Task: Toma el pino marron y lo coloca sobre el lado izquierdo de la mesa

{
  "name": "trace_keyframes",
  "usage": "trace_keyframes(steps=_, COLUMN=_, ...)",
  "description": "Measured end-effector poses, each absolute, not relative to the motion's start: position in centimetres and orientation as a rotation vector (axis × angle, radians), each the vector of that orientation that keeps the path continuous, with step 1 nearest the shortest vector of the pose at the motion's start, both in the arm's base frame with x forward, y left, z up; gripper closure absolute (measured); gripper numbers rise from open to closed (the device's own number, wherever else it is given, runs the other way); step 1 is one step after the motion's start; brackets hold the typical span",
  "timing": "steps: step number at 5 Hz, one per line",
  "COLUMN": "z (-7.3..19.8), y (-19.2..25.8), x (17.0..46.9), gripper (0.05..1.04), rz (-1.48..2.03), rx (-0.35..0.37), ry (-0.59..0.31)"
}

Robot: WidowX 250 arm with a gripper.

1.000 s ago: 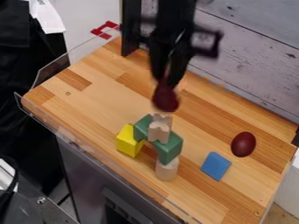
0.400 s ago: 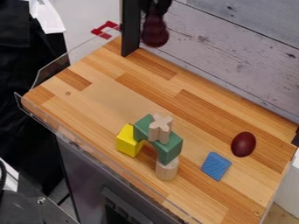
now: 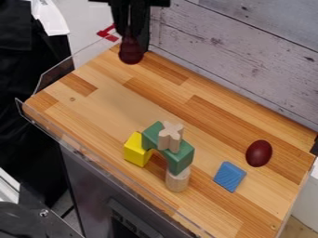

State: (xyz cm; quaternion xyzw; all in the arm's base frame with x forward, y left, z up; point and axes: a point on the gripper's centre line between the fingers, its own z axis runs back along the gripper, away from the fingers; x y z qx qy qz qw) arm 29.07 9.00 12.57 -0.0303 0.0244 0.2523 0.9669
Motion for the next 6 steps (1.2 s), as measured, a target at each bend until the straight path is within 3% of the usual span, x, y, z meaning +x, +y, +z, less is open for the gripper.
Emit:
trace_keyframes(steps=1, z=11.1, y=10.7, x=29.1, gripper=0.912, rz=0.587, rx=-0.045, ry=-0.002)
trace_keyframes(steps=4, z=6.2, y=13.2, x=29.9, gripper=0.912, rz=0.721, rx=-0.016, ry=-0.006)
trace_keyframes(steps=6, z=3.8, y=13.7, x=30.1, gripper=0.912, rz=0.828, rx=-0.008, ry=0.052)
